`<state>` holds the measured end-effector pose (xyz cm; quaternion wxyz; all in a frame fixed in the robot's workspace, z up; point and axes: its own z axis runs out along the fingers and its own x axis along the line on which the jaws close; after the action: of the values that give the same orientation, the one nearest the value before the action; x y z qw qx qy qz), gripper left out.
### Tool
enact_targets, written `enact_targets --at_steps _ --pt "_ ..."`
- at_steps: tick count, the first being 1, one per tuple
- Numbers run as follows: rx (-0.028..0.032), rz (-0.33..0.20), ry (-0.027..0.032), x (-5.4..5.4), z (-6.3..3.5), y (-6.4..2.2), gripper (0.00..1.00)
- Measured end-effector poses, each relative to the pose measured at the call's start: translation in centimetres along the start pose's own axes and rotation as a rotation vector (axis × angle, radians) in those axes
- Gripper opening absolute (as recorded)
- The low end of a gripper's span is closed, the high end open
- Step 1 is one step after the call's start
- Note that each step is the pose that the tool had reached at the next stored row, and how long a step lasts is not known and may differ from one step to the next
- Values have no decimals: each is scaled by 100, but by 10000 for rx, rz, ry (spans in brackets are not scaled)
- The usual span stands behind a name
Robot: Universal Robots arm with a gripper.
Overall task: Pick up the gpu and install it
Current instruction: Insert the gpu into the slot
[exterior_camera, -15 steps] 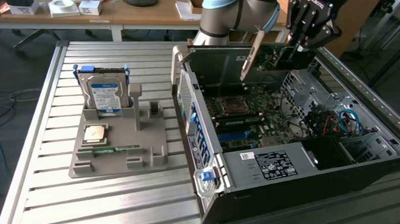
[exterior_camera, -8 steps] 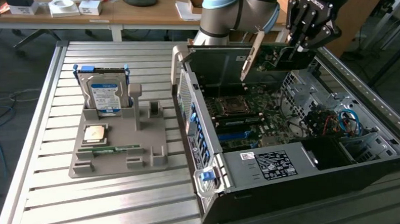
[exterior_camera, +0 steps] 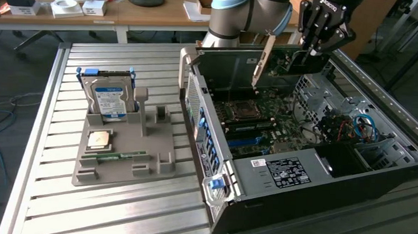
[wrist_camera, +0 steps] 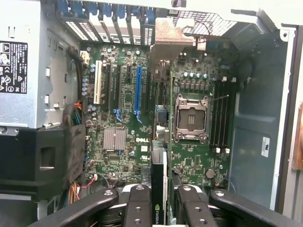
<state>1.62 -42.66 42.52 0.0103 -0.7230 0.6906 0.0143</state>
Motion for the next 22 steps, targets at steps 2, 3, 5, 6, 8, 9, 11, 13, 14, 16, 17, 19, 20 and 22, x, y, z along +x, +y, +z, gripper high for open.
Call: enact_targets --at_steps 2,3,5,6,8,9,11,13,14,16,17,19,20,22 --pt "3 2 0 0 14 7 26" --pt "6 0 -1 0 22 9 26" --pt "12 -2 0 1 38 14 26" --pt "15 -3 0 1 46 17 26" --pt "21 -6 1 1 64 22 26" --pt "25 -8 0 1 75 25 26" --pt "30 -12 1 2 92 28 26" --pt "32 -13 2 2 104 31 26" --pt "32 -14 1 2 106 31 26" --pt "31 -13 2 2 106 31 26" --pt "31 -13 3 3 106 31 26" --pt "32 -13 1 2 107 31 26" --pt "32 -13 1 2 107 32 26" --pt "33 -11 0 2 108 44 26"
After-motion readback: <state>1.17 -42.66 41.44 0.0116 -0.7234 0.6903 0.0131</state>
